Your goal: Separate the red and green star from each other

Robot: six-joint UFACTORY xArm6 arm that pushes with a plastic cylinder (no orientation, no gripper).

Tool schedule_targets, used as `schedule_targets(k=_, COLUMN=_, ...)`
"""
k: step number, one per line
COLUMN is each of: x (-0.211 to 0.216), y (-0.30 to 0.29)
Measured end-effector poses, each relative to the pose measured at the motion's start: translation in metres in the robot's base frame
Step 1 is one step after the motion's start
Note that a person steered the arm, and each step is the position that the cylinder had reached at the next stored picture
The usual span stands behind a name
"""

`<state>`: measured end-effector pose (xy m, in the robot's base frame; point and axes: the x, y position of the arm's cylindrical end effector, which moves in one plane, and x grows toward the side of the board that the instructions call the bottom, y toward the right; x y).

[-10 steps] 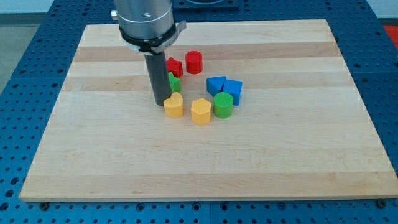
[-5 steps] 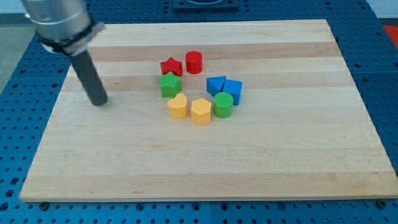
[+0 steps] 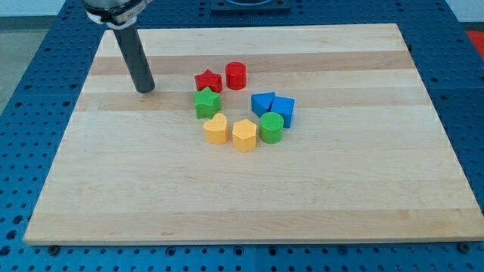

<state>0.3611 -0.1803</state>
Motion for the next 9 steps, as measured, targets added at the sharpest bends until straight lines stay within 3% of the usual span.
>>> schedule_targets(k=1, x=0.005, y=0.005)
schedule_targets(k=3, x=-0.067, y=0.022)
schedule_targets(k=5, x=-0.089, y=0.182)
schedule_targets(k=6, x=-0.058, y=0.243)
schedule_targets(k=7, x=-0.032, y=0.250)
schedule_targets(k=9, x=-0.016, y=0.203)
